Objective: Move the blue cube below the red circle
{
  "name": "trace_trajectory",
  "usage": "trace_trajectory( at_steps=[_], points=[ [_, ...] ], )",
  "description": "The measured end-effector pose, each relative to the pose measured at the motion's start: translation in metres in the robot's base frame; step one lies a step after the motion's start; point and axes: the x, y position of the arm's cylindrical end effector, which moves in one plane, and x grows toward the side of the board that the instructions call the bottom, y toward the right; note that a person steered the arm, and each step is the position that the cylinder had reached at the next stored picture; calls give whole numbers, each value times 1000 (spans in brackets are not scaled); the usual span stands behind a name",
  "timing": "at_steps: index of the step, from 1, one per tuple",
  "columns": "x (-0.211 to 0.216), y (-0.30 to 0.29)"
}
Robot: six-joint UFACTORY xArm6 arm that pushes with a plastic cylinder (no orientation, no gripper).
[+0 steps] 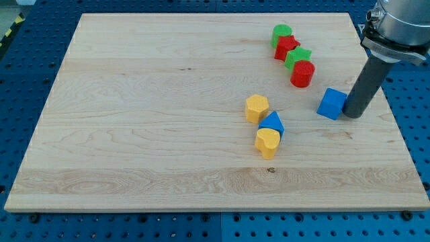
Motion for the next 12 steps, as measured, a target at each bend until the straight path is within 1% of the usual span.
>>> trace_trajectory(
  at_steps=[1,2,4,5,7,9,11,12],
  points=[
    [-46,29],
    [-50,29],
    [-23,-1],
    [-22,-14],
    [-15,-18],
    [8,-19],
    [6,-52],
    [5,-42]
  ],
)
